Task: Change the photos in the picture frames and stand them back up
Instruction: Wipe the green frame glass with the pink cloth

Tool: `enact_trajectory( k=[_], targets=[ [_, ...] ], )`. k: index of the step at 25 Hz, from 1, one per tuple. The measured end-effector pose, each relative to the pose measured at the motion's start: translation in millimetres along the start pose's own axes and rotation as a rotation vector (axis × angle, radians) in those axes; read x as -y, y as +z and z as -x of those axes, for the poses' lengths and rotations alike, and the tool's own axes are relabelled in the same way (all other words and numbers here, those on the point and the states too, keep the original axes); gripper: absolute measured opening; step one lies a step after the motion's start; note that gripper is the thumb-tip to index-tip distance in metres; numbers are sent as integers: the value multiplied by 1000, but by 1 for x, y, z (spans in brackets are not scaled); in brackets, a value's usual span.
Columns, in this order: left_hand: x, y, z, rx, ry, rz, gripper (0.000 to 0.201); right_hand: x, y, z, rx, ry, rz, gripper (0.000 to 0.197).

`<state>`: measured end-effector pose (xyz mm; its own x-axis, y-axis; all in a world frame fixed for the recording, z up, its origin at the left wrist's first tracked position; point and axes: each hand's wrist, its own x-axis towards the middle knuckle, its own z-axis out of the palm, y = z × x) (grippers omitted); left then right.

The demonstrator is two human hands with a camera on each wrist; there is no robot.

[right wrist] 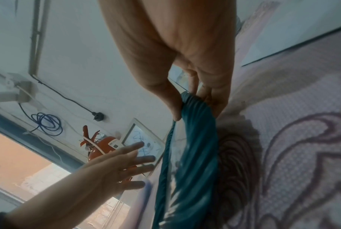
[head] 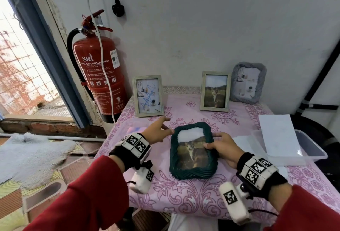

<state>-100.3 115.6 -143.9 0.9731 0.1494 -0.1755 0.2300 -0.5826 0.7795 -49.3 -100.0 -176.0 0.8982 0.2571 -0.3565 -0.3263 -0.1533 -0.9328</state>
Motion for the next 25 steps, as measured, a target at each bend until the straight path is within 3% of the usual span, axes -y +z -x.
enact_trajectory(
  k=[4,7,15,25],
  targets=[
    [1,18,-3,5,-67,186,70,4,-2,3,-11,-44,-58,43],
    [-3,19,-2,-45,-67,284,68,5,-7,3,-11,-103,-78,42],
    [-27,15,6,-29,176,631,65,27,-14,10,71,-238,-138,44],
    [-37,3,2,-11,278,792,63,47,-9,5,123,-332,-278,45]
  ],
)
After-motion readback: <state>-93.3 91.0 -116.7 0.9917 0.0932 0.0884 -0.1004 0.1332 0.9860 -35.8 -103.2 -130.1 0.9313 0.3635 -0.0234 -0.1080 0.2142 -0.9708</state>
